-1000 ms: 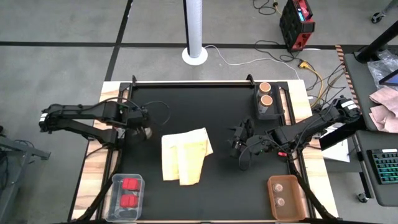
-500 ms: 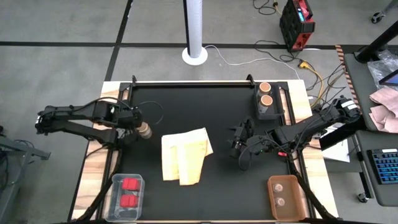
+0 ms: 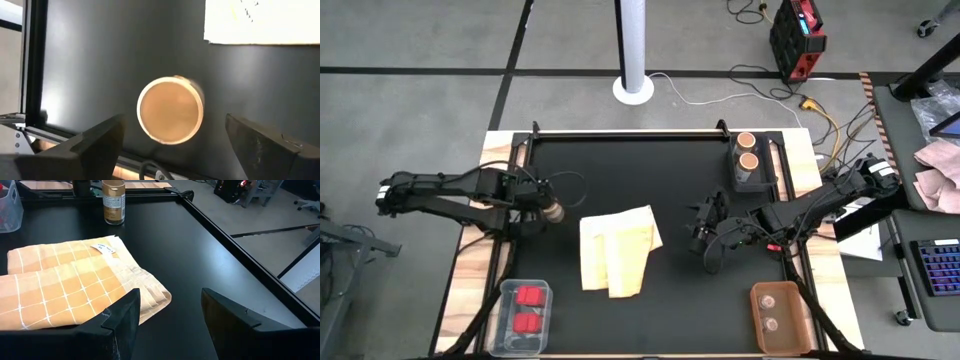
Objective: Sort spices by type
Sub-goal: Put the golden spice bottle into black bin
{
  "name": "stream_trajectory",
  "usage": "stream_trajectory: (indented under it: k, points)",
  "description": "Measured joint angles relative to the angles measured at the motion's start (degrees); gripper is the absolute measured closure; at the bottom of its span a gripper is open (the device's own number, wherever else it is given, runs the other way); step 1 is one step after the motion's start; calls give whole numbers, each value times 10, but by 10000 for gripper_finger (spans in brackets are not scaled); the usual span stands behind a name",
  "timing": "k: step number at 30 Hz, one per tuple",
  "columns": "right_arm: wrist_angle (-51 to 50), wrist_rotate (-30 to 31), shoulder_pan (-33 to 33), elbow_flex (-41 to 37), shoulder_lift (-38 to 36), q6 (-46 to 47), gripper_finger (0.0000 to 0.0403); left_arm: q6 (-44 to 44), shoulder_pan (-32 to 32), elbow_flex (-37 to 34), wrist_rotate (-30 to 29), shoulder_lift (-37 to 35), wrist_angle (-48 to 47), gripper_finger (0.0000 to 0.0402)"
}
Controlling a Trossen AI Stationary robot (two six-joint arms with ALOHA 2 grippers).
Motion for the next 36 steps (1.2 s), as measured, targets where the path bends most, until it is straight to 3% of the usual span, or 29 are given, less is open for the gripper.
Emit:
stream_trajectory:
  k: [22,36]
  points:
    - [0,0,0,-4,0,6,202,-18,28,-13,5,6,33,74]
    - [0,0,0,-7,0,6,202,-23,40,-25,0,47,44,74]
